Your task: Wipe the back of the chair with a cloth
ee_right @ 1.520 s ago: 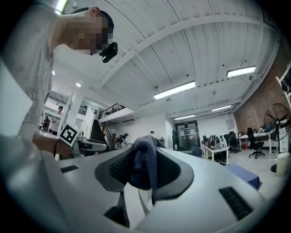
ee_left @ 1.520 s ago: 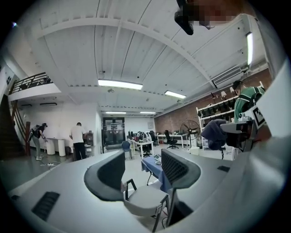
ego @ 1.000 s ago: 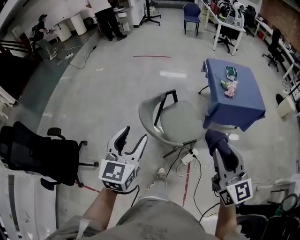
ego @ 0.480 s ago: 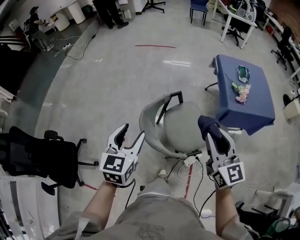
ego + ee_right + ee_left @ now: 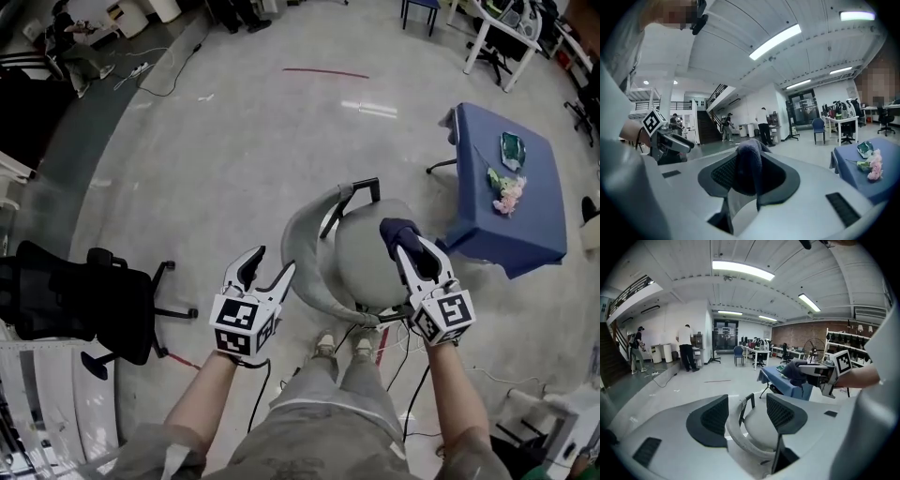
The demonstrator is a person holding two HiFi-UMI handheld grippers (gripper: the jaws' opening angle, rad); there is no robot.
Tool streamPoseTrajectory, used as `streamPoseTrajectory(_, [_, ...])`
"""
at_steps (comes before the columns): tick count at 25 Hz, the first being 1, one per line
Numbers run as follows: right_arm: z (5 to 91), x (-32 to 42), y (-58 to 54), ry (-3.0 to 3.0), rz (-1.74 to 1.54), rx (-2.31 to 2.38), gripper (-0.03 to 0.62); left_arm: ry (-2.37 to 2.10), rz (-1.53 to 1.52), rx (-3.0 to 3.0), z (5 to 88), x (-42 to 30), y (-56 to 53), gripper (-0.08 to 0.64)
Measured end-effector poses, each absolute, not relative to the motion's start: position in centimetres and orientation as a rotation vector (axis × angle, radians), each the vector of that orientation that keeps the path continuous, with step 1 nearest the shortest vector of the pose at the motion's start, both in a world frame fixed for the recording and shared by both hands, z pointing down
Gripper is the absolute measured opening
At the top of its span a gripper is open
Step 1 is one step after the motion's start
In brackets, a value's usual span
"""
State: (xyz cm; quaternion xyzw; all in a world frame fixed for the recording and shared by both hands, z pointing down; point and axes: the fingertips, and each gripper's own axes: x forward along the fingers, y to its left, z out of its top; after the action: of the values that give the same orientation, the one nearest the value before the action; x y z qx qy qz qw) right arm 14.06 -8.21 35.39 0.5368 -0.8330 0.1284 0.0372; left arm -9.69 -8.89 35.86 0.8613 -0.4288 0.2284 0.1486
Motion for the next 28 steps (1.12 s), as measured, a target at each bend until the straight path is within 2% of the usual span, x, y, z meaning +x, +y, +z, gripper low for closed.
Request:
streamPoseTrajectory(15, [51.0,11.2,-16.9,-2.604,0.519,1.253,0.138,-1.364,0.757,2.203,46.0,-9.8,-10.5,0.261])
streamPoseTrajectory(28, [65.6,9.4,-24.4,-2.509,0.585,1.214,0.140,-1.379,0.803,2.119,52.5,-11.6,-10.3,0.261])
